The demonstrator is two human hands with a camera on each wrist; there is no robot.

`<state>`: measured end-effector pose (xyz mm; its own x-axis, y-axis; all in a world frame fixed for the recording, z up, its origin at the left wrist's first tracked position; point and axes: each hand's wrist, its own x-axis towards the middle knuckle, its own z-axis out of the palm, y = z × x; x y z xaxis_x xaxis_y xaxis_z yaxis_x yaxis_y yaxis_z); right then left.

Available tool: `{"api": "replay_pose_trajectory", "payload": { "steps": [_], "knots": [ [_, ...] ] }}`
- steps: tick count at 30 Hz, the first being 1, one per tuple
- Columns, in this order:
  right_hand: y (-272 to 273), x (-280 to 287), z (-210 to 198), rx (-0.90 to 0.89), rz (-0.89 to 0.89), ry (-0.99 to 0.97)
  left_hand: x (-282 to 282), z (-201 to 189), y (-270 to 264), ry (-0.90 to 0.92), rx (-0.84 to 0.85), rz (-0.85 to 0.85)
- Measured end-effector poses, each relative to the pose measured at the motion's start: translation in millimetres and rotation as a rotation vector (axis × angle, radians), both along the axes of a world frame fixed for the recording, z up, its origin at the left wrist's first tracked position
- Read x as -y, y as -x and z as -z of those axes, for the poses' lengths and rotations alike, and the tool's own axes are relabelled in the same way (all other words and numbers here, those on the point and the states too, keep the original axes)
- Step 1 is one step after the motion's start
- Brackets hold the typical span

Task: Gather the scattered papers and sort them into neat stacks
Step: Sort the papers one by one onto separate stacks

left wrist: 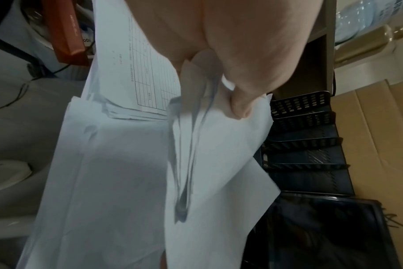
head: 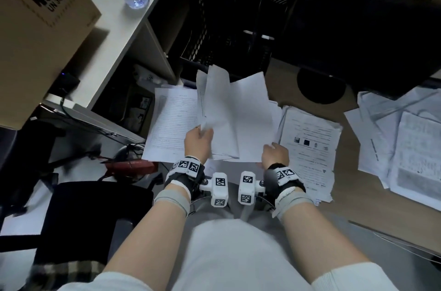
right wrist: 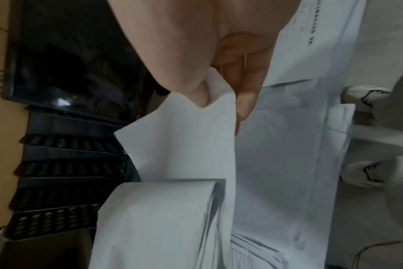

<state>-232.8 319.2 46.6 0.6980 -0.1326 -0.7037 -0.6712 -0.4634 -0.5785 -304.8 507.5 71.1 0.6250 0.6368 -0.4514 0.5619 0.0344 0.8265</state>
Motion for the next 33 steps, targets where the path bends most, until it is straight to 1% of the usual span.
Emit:
{"api": "replay_pose_trajectory", "payload": {
  "steps": [2, 6, 8, 12, 15, 17, 19, 20, 21, 22, 24, 25, 27, 29, 33],
  "knots": [
    [7.6, 6.2, 12.4, -0.046, 0.050, 0.014, 0.3, 1.9, 2.9, -0.031, -0.009, 0.005],
    [21.1, 10.5, 20.1, -0.127, 0.126, 0.114, -7.5, 0.0, 11.3, -0.122, -0.046, -0.024],
    [29.7, 4.4, 27.4, -0.152, 0.100, 0.103, -13.6, -0.3, 17.2, -0.118, -0.037, -0.033],
    [38.1, -6.7, 38.9, -0.193, 0.000, 0.118, -17.4, -0.9, 27.7, -0.103, -0.045, 0.021],
    [37.1, -12.5, 40.0, -0.175, -0.004, 0.094, -17.3, -1.5, 31.4, -0.084, -0.023, 0.028],
    [37.1, -14.6, 35.5, -0.155, 0.071, 0.034, -17.4, -3.4, 31.9, -0.054, -0.001, 0.008],
    [34.5, -12.5, 25.9, -0.105, 0.119, 0.091, -15.6, -6.3, 29.5, -0.025, 0.013, 0.001],
    [32.8, -10.9, 19.6, -0.065, 0.109, 0.139, -13.8, -8.5, 27.8, -0.015, 0.020, 0.010],
    [29.7, -9.4, 12.1, -0.015, 0.086, 0.141, -11.2, -8.7, 25.4, -0.003, 0.037, 0.030],
    [25.9, -9.4, 6.1, 0.039, 0.051, 0.085, -7.7, -8.7, 22.9, 0.003, 0.048, 0.049],
    [19.8, -14.0, -9.2, 0.120, -0.042, -0.152, -0.6, -8.0, 17.5, 0.030, 0.072, 0.089],
    [18.0, -16.4, -20.3, 0.131, -0.087, -0.254, 4.2, -7.9, 14.5, 0.067, 0.095, 0.113],
    [14.8, -24.2, -39.7, 0.156, -0.173, -0.388, 13.6, -11.7, 9.3, 0.166, 0.106, 0.147],
    [12.5, -27.2, -57.5, 0.155, -0.241, -0.465, 22.8, -18.1, 4.2, 0.258, 0.117, 0.153],
    [13.0, -21.1, -78.9, 0.113, -0.364, -0.524, 31.9, -28.6, -5.3, 0.322, 0.131, 0.143]
  ]
}}
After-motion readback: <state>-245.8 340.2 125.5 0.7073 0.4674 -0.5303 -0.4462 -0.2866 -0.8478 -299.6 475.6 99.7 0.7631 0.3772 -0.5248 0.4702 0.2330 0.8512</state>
